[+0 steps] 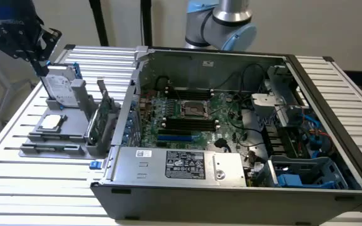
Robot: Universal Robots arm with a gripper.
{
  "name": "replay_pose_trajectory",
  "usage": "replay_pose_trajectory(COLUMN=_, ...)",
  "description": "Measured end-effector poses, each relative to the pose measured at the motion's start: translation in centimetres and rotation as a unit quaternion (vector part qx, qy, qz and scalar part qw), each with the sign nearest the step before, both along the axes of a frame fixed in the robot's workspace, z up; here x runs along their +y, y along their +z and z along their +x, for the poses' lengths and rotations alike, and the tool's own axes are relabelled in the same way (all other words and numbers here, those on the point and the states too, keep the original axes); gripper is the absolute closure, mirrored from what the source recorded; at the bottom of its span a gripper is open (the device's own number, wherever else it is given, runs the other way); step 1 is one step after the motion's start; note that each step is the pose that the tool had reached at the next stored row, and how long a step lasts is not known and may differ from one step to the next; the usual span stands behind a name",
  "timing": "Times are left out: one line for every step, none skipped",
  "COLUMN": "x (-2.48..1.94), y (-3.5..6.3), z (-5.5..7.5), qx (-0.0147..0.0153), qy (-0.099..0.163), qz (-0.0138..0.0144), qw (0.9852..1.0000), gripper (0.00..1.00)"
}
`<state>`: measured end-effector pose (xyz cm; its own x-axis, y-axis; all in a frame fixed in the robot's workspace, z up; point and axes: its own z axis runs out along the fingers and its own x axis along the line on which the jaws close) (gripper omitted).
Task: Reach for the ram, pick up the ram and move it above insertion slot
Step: 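Reach for the ram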
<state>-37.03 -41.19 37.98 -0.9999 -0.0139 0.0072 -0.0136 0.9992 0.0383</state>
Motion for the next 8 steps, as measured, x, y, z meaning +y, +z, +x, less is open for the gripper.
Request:
replay_pose_trajectory(x=0.00, y=0.00, z=0.00, qx=0.0001, qy=0.000, qz=0.0000, qw=1.0000, gripper=0.89)
replay_pose_trajectory(x=0.00, y=0.01, z=0.00, qx=0.0003, qy=0.000, qz=0.0000, qw=1.0000, gripper=0.89)
replay_pose_trajectory(x=0.00, y=0.02, z=0.00, qx=0.0005, qy=0.000, qz=0.0000, qw=1.0000, gripper=0.89)
replay_pose_trajectory(x=0.00, y=0.02, z=0.00, qx=0.0006, qy=0.000, qz=0.0000, qw=1.0000, gripper=0.89)
replay_pose_trajectory(x=0.00, y=0.02, z=0.00, qx=0.0007, qy=-0.001, qz=0.0000, qw=1.0000, gripper=0.89)
replay_pose_trajectory(x=0.00, y=0.03, z=0.00, qx=0.0008, qy=-0.001, qz=0.0000, qw=1.0000, gripper=0.89)
replay_pose_trajectory(x=0.00, y=0.03, z=0.00, qx=0.0009, qy=-0.001, qz=0.0000, qw=1.0000, gripper=0.89)
replay_pose_trajectory(x=0.00, y=0.04, z=0.00, qx=0.0010, qy=-0.001, qz=0.0000, qw=1.0000, gripper=0.89)
